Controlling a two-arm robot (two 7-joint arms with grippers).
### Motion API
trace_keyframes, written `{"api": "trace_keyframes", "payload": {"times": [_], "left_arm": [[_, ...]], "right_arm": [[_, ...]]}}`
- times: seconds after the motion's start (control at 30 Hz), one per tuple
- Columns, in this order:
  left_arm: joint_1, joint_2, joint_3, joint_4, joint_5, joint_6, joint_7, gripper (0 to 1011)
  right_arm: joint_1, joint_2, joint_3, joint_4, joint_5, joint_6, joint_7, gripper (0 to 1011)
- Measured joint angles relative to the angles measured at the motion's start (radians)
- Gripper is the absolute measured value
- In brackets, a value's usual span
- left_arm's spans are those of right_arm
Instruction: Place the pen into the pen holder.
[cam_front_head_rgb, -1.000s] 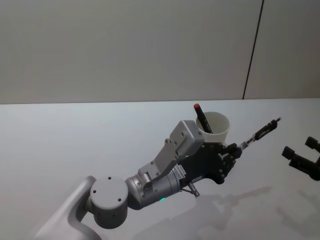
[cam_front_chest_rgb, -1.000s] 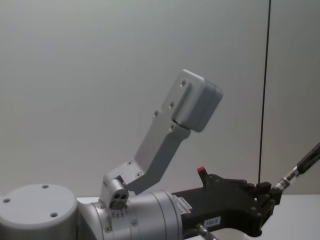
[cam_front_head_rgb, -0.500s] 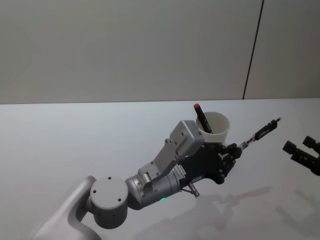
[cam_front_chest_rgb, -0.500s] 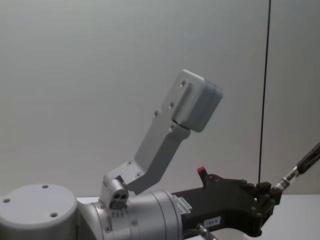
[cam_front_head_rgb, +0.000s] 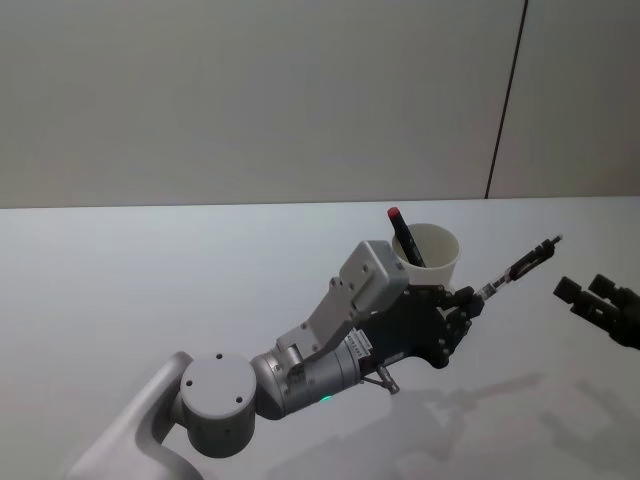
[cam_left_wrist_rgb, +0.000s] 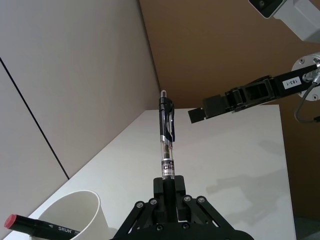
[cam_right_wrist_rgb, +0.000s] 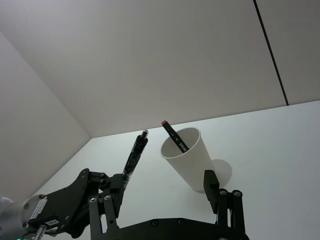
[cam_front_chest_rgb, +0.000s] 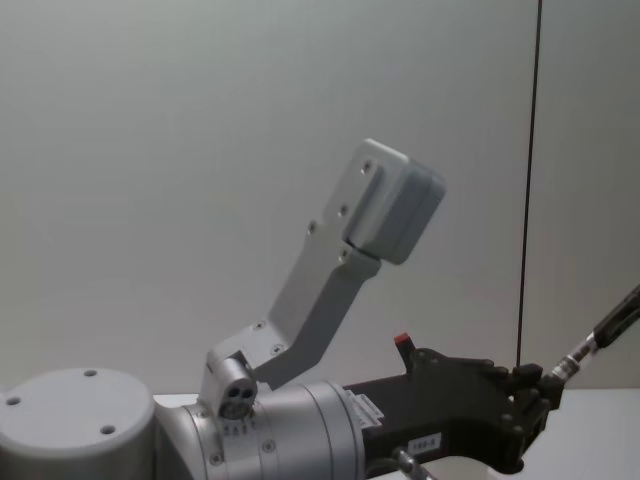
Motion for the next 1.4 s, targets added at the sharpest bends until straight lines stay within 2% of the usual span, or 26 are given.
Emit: {"api": "trace_keyframes", "payload": {"times": [0.37,0.6,1.0,1.4], "left_arm": [[0.000,0.000,0.000,0.000,0.000,0.000,0.000,131],[0.000,0.000,0.000,0.000,0.000,0.000,0.000,131],[0.000,0.000,0.000,0.000,0.000,0.000,0.000,131],[0.000,0.000,0.000,0.000,0.000,0.000,0.000,130]], "right_arm": [[0.003,-0.017,-0.028,-0.011,0.039,0.009,-0.016,1002],[0.004,-0.032,-0.041,-0.014,0.066,-0.007,-0.031,1001],[0.016,-0.068,-0.072,-0.004,0.119,-0.053,-0.089,1001],[0.030,-0.084,-0.091,0.015,0.173,-0.048,-0.122,1001]]}}
